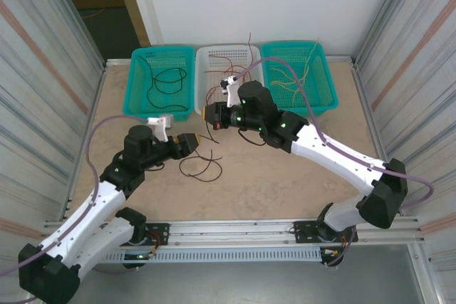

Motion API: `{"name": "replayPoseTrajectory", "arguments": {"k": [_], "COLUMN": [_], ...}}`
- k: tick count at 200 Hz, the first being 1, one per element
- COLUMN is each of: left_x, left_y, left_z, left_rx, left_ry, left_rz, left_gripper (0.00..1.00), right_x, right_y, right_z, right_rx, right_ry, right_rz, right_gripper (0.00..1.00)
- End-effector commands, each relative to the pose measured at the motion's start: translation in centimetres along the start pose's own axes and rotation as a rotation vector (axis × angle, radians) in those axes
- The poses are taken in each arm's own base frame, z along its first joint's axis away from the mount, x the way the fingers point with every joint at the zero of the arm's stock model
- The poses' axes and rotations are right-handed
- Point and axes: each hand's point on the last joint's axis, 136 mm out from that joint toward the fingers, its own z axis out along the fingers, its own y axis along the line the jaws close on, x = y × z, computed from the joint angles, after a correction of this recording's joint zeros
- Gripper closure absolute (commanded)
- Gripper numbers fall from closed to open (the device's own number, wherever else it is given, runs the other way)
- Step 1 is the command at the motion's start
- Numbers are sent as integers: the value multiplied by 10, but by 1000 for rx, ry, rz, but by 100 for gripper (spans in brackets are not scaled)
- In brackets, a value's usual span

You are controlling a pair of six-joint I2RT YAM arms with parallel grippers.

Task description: Untangle the cables

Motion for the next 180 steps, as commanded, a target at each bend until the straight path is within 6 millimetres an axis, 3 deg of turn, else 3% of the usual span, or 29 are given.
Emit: {"name": "replayPoseTrajectory", "arguments": {"k": [1,89,121,180], "left_x": [-14,-5,-6,-6], "left_y": [-17,-12,-13,-10], "left_z": [-1,14,17,21], "left_rx": [39,47,49,34], "left_ry": [-45,-8,-5,9], "left_rz": [41,2,5,4], "left_gripper": [33,42,52,79], "right_x": [-11,-24,-27,-34], "right_y": [23,33,35,37], "right_z": [-14,-23,-26,-35], "right_rx": [-78,-113,-121,-126], "right_ry": [-32,-66,-72,-101], "right_rz": [4,4,6,12], "right_gripper": [100,100,100,100]}}
